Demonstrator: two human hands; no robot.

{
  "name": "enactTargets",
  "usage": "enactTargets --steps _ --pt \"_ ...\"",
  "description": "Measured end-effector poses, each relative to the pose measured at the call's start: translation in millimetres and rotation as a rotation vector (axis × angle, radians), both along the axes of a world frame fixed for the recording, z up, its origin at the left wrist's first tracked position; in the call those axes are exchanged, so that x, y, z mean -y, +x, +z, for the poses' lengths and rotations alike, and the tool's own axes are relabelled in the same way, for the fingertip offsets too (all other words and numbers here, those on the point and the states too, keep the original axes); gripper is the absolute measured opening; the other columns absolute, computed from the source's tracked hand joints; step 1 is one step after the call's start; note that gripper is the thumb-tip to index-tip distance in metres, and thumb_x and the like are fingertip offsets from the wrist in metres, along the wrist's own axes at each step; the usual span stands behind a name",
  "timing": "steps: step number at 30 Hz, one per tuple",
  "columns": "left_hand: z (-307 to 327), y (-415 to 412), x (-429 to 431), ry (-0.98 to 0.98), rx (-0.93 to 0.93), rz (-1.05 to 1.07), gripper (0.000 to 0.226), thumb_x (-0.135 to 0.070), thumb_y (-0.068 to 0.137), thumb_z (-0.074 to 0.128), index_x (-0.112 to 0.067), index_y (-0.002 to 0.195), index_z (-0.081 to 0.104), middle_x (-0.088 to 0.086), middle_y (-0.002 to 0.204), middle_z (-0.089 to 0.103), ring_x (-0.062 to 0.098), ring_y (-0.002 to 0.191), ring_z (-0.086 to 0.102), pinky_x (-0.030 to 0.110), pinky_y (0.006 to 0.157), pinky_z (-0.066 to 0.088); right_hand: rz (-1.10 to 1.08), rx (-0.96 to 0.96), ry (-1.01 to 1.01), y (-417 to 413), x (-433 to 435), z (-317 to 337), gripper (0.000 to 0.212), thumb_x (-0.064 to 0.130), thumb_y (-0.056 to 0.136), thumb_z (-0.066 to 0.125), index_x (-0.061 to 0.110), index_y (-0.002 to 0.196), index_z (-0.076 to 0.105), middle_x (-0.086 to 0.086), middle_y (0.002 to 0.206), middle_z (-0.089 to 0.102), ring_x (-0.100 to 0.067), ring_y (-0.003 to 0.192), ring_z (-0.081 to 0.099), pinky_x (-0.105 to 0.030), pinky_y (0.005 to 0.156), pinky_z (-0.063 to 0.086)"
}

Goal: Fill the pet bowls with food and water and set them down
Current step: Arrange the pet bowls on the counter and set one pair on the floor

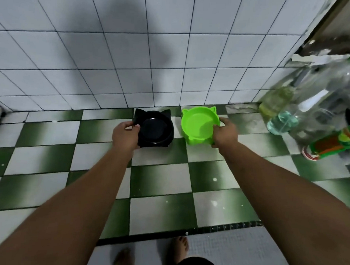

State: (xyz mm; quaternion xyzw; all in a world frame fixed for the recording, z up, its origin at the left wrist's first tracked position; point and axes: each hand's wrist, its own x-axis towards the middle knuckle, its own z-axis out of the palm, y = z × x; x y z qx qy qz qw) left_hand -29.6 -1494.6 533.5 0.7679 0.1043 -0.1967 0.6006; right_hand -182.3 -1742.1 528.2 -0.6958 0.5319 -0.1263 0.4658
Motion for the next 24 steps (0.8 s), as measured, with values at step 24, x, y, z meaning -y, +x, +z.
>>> enactTargets --steps 24 --pt "-19.7 24.3 35.1 0.34 0.119 -0.065 0.038 -0.009 0.089 0.066 -0.012 0.126 0.069 0.006 0.106 0.068 0.03 0.096 0.069 0.044 0.085 0.062 0.159 -0.142 -0.132 41.8 26.7 -27.5 0.046 0.014 0.092 0.063 0.013 0.137 0.057 -0.016 0.129 0.065 -0.035 0.118 0.06 -0.034 0.097 0.046"
